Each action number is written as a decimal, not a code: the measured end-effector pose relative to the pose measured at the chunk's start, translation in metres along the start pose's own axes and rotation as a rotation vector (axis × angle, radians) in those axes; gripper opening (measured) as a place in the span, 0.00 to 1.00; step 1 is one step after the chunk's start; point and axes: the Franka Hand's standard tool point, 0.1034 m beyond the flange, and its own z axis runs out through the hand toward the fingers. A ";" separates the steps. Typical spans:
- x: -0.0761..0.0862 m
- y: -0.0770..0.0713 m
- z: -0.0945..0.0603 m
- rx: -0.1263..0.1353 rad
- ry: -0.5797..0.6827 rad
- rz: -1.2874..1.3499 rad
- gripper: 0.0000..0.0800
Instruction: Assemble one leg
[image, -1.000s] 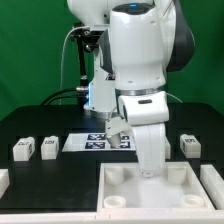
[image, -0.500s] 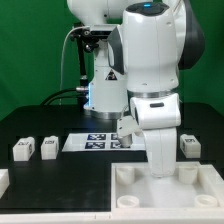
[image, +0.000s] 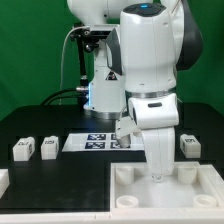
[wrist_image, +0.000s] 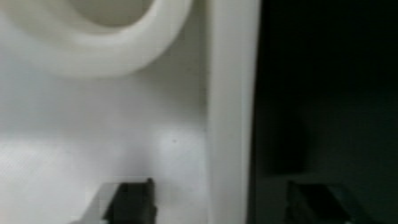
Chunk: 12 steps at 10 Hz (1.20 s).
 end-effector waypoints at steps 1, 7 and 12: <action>0.000 0.000 0.000 0.000 0.000 0.000 0.56; 0.000 0.000 0.000 0.001 0.000 0.001 0.81; 0.035 -0.007 -0.044 0.002 -0.027 0.217 0.81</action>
Offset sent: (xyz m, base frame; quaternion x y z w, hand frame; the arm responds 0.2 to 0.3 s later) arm 0.0000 0.0000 0.0000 0.0000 0.0000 0.0000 1.0000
